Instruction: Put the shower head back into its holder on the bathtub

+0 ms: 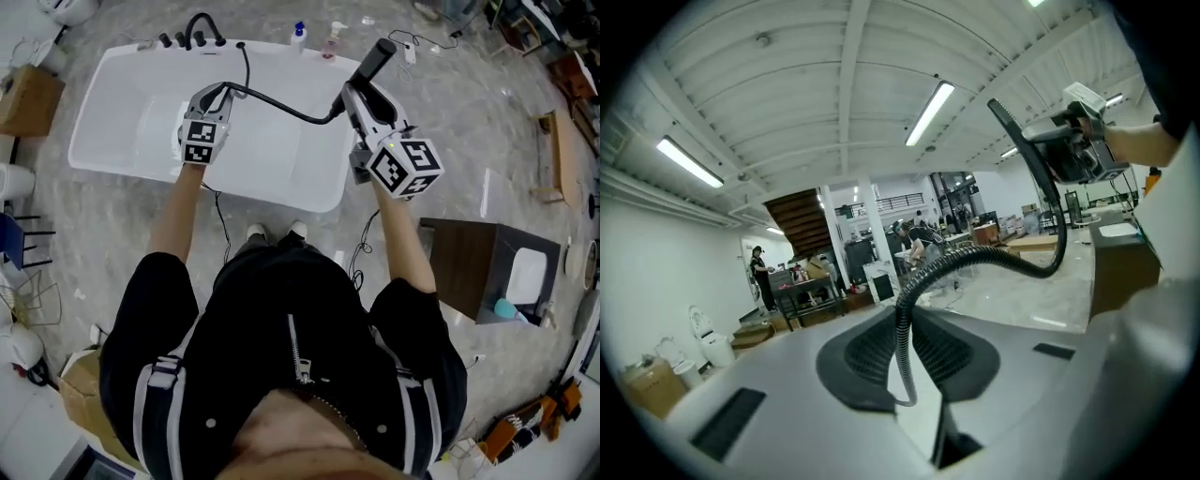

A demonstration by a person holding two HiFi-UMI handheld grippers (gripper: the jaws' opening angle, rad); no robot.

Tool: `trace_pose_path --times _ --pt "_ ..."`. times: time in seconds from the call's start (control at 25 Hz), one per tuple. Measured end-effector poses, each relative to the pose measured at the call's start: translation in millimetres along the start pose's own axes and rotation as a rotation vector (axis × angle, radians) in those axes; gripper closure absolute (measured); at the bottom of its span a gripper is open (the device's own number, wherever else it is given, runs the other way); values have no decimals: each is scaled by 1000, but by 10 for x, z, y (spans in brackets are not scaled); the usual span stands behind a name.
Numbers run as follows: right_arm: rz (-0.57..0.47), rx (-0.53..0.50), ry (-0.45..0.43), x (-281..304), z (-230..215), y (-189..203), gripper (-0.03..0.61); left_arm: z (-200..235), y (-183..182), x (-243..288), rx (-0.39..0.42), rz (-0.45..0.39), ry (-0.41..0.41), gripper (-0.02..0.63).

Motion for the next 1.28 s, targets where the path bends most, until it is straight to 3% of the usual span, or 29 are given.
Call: trace_pose_path --times 0.44,1.28 --pt "-25 -20 -89 560 237 -64 453 627 -698 170 46 -135 -87 546" --pt "-122 -40 39 1512 266 -309 453 1571 -1332 955 125 -326 -5 546"
Point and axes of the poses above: the fingertips, and each gripper's own axes: x forward along the fingers, z to its left, y out of its underside, the point moved 1 cm from there along -x, backward along the fingers, and after that the axes turned 13 degrees about -y, right-handed, at the moved point
